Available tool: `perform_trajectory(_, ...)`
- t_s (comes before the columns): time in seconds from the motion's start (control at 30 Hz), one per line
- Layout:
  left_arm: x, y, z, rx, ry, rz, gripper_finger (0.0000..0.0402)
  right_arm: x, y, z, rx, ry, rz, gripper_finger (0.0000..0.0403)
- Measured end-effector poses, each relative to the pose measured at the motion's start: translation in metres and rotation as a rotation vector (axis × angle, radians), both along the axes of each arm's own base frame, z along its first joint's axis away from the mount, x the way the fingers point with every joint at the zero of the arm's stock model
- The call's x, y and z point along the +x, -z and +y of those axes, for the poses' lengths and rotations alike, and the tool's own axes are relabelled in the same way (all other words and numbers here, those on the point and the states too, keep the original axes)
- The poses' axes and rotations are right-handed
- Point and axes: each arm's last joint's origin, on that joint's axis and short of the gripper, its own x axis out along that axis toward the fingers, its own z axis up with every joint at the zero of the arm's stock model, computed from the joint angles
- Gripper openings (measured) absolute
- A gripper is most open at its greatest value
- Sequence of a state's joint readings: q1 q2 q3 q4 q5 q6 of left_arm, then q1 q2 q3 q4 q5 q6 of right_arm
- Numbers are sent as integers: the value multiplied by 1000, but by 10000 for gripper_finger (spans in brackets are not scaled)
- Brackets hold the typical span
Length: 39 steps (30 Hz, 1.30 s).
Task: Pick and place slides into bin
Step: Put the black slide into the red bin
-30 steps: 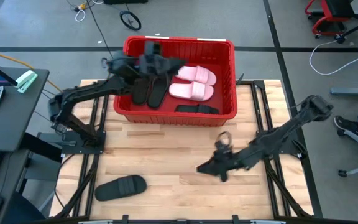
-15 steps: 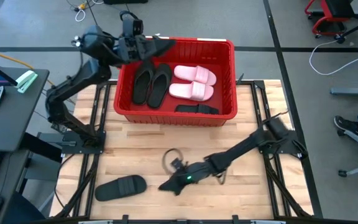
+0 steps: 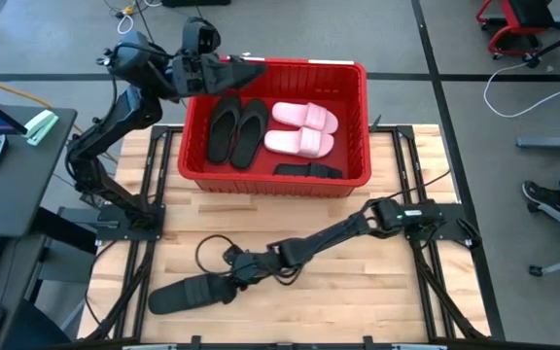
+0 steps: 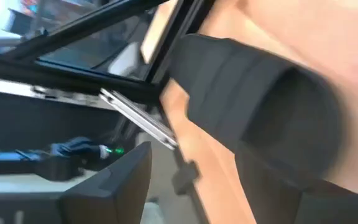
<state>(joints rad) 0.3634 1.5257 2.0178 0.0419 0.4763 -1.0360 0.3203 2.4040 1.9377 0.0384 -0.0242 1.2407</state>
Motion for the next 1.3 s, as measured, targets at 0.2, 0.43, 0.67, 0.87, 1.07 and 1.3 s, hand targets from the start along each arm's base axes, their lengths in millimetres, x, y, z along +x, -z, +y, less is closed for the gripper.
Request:
perform_trajectory(0.2,1,3,-1,18,66,38,192,14,19,3,35,19,15,237)
perform_trajectory(0.43,2,5,-3,18,138,72,193,-1,34,2,-71,82,248,220)
perform_trajectory(0.67,3,6,-4,14,163,91,187,0,34,3,-21,147,256,216)
perform_trajectory(0.87,3,7,-4,13,168,100,188,-1,45,5,-17,157,280,215)
perform_trajectory(1.07,2,6,-4,12,169,93,186,1,44,5,-29,176,256,215)
perform_trajectory(1.3,2,6,-4,12,170,93,186,3,52,6,-10,180,250,215)
